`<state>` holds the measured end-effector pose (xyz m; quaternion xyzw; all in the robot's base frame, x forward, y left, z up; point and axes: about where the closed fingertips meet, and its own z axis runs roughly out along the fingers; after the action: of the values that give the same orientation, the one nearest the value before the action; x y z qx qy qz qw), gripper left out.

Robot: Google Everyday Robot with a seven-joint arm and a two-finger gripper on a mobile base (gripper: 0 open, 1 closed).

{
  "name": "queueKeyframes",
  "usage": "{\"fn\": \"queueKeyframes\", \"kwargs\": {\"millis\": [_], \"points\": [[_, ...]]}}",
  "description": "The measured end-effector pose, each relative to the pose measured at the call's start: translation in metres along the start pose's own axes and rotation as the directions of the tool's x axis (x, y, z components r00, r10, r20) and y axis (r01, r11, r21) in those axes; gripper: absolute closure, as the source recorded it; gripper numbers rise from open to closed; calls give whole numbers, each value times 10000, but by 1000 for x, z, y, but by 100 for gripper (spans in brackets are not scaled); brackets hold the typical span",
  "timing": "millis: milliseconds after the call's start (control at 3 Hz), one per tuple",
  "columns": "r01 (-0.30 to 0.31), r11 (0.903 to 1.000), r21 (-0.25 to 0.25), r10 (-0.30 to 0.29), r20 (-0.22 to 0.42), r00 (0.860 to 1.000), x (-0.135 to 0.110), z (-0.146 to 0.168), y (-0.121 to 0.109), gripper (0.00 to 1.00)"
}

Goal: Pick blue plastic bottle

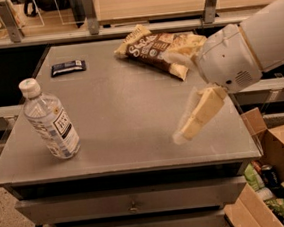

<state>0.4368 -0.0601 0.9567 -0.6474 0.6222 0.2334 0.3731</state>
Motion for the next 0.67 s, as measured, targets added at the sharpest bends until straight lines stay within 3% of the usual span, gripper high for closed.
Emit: {"fn": "queueKeyframes", "kwargs": {"millis": [333,667], "points": [[454,9962,-744,-273,2279,9733,-70,27,7,0],[955,9880,-1216,-421,3827,9229,-135,44,15,0]]}}
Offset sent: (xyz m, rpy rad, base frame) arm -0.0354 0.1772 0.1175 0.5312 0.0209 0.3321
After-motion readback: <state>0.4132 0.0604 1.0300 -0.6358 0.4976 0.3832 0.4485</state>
